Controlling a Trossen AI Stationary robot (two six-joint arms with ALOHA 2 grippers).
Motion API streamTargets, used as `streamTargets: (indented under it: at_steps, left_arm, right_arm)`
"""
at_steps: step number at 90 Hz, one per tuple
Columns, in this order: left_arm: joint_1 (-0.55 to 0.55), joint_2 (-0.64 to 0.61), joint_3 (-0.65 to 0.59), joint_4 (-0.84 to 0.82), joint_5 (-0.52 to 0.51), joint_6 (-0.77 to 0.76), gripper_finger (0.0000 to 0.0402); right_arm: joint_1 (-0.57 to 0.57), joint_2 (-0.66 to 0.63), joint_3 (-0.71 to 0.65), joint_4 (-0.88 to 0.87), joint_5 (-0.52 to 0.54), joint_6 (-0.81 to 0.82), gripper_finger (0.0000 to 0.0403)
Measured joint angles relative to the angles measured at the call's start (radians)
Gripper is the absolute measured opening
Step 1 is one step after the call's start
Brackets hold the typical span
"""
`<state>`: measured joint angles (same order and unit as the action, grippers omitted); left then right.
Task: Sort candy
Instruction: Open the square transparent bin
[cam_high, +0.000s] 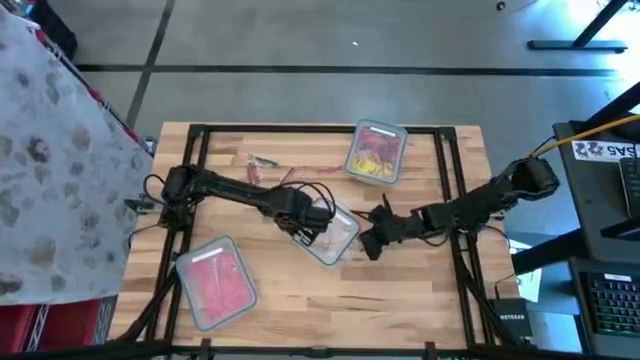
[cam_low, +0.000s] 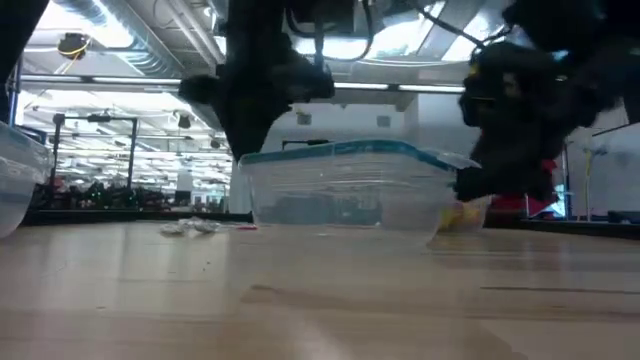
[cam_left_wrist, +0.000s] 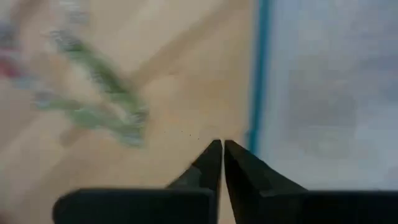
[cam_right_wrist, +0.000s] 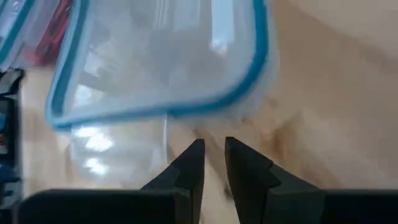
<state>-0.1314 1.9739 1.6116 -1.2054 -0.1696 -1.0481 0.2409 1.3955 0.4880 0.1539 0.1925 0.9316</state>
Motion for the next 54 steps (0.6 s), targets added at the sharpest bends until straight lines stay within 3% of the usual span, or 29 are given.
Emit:
streamTargets:
  at_steps: [23,39,54]
  left_arm:
    - [-0.122,-0.001,0.047,0.053,0.067,-0.143,0.0]
    - [-0.208,-0.002,0.096,0.053,0.054,-0.286,0.0]
    - [-0.258,-0.002,0.16,0.042,0.05,-0.358,0.0]
  right_arm:
    - [-0.142,0.009,0.143,-0.181,0.113,-0.227,0.005]
    - [-0.227,0.002,0.2,-0.234,0.058,-0.367,0.005]
    - [-0.234,-0.044,0.218,-0.327,0.01,-0.427,0.005]
